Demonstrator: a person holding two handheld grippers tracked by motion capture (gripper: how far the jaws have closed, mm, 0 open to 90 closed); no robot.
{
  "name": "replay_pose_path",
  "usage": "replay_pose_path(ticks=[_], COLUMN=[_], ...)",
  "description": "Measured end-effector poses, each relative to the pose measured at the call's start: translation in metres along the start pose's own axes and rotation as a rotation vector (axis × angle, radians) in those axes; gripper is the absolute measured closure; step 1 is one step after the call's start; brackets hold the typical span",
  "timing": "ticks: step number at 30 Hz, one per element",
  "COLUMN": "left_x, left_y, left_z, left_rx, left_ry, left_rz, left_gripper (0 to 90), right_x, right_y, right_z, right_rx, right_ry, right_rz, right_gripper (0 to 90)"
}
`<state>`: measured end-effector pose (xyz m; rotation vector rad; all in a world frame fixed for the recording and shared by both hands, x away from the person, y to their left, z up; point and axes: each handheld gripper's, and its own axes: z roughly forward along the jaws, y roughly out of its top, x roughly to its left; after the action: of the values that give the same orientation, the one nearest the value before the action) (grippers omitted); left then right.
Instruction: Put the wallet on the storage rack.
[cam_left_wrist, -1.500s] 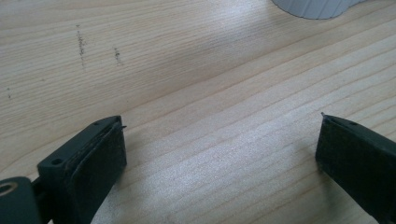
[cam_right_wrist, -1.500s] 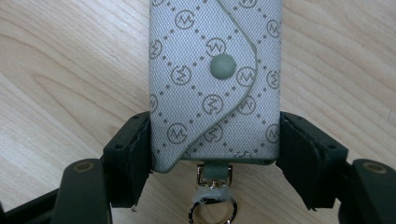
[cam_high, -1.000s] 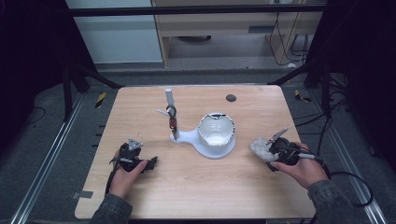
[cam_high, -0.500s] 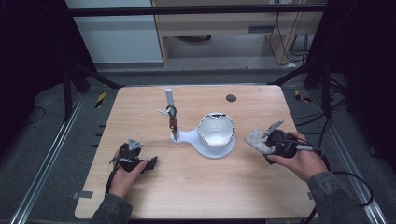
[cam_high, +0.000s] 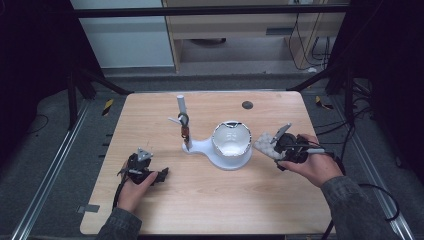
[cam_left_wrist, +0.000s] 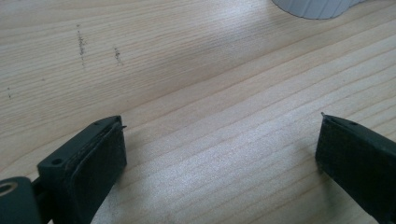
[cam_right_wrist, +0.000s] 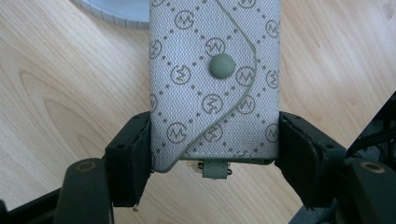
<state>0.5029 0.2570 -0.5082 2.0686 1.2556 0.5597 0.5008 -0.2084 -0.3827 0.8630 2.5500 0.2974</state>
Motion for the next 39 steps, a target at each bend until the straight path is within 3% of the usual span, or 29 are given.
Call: replay_pose_path(ticks=[15,39], left_x=[0.0,0.0], left_y=[0.0,0.0], left_z=[0.0,0.0], left_rx=[0.0,0.0], left_ry=[0.001,0.001], left_rz=[0.001,0.0], left_gripper=[1.1,1.1], right_x=[0.003,0.009], right_y=[0.022,0.037], right_z=[-0.012,-0.013], right_rx=[-0.034,-0.06], right_ry=[-0.02,-0.01], right_rz=[-0.053,-0.076], right_gripper=[31.4,31.4])
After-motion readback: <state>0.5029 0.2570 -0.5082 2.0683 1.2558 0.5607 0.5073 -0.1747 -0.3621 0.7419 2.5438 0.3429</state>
